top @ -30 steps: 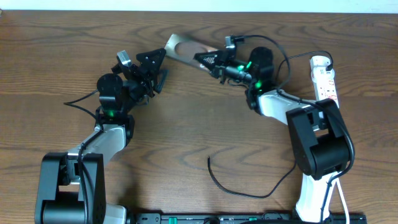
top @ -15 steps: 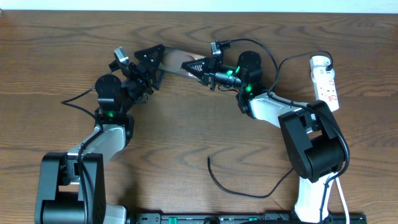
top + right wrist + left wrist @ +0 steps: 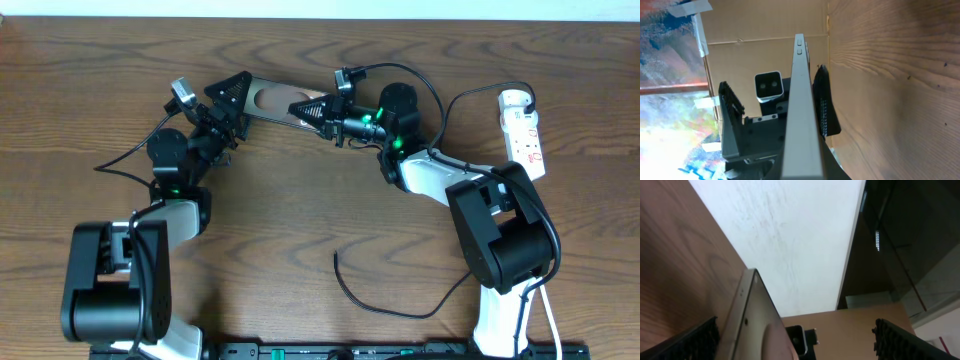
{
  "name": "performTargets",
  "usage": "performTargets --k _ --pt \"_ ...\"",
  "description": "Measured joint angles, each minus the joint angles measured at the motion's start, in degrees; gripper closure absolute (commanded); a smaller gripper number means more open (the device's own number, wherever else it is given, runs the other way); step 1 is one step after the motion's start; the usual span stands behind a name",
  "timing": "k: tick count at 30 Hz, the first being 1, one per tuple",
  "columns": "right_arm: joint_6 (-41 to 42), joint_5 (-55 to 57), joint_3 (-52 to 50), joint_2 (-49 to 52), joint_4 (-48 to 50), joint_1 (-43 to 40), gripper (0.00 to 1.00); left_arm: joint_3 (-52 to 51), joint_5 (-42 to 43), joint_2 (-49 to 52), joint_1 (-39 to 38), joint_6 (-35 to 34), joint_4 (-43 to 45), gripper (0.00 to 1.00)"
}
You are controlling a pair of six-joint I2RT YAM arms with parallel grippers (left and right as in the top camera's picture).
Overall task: Plug charger to phone and switch on socket
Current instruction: 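Bring the left gripper back to grasp the phone's other end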
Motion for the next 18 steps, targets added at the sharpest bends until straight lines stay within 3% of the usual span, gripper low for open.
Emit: performTargets --k 18 --pt "0.0 -0.3 0.0 0.0 -0.4 0.9 0.99 0.0 -0.3 2.8 0.0 -4.4 7.3 0.04"
